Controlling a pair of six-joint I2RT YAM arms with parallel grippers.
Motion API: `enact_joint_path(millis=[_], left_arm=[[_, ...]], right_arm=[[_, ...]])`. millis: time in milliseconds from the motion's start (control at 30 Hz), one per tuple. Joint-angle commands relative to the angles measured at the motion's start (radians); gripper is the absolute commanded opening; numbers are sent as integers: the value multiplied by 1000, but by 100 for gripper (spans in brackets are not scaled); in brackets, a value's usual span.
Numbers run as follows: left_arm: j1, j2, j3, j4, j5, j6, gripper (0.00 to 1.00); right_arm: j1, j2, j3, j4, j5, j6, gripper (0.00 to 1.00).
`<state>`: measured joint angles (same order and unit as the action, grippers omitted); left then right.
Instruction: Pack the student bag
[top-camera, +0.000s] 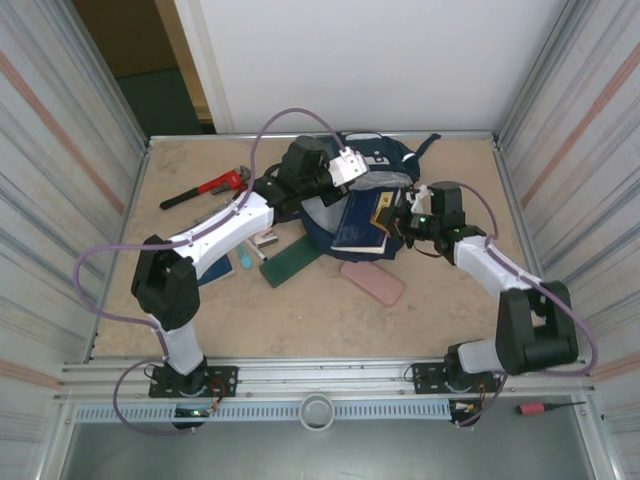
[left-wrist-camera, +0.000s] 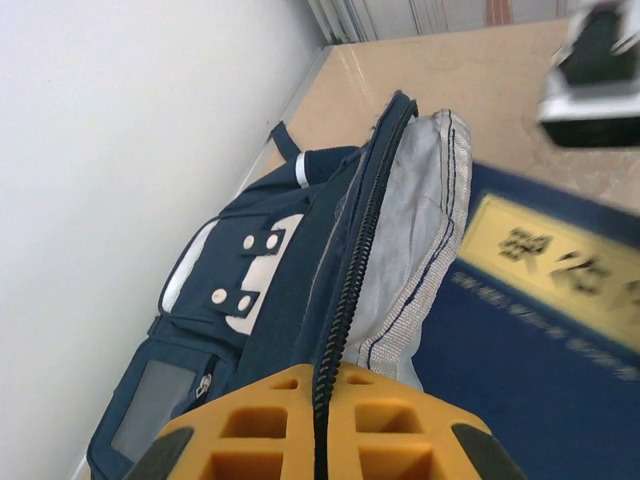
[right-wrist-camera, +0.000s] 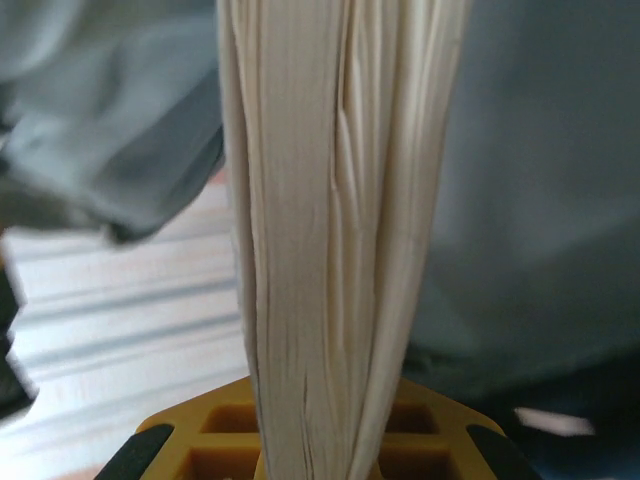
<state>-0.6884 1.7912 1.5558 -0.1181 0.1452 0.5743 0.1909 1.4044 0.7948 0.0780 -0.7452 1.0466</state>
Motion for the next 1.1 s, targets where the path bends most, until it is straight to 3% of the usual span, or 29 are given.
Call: enact_joint_path(millis=[0,467,600,700,800,1067], left_arm=[[12,-40,27,121,64,-44,0],[19,-26,29,128,160,-93,0],[18,-11,42,123,171,-124,0],[19,-3,42,131,166,-151,0],[26,12,42,135,151,-174,0],[47,78,70,161,144,-279,0]], right_arm=[[7,76,40,234,122,170,0],[99,434,185,639,644,411,1],[156,589,289,708,811,444,11],[171,682,379,708,767,429,36],[176,641,318,667,743,360,52],[93,336,-9,604,618,200,58]])
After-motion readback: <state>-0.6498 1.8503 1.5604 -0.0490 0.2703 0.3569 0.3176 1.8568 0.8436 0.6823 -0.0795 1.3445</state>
